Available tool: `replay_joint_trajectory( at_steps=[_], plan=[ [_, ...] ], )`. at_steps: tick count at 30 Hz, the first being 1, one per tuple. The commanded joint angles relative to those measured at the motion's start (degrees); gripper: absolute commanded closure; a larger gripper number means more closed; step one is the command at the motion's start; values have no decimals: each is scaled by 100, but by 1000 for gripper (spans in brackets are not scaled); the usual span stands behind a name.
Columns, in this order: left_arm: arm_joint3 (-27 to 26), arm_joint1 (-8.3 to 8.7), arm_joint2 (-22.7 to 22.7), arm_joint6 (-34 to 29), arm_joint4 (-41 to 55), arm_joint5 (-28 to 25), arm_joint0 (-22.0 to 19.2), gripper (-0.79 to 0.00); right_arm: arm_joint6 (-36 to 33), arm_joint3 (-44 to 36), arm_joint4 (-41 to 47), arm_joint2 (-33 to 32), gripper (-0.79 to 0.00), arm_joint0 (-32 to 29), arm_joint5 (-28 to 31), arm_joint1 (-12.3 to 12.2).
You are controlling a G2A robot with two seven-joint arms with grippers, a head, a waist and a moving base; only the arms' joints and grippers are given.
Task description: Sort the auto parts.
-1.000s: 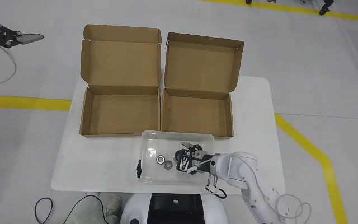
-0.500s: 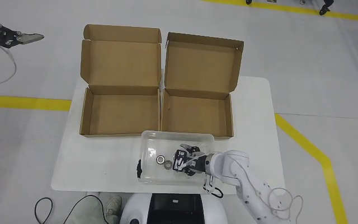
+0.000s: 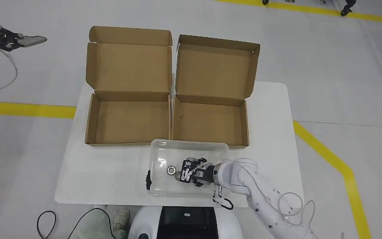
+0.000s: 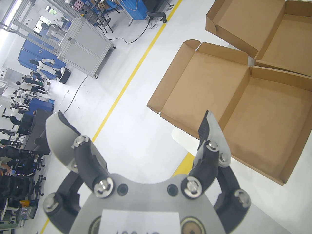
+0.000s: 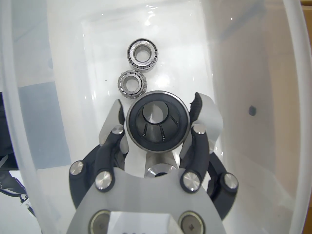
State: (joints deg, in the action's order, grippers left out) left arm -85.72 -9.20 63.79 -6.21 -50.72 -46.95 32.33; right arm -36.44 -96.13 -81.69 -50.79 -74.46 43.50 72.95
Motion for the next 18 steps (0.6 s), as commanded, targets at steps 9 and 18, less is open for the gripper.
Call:
replay_joint_trajectory(
  at_steps=[9, 18],
  plan=[
    [0, 0, 0, 0, 0, 0, 0, -785, 301, -121, 38, -49, 0, -20, -75, -54],
    [0, 0, 0, 0, 0, 0, 0, -785, 1179, -292, 342, -373, 0, -188, -144, -139]
  ],
)
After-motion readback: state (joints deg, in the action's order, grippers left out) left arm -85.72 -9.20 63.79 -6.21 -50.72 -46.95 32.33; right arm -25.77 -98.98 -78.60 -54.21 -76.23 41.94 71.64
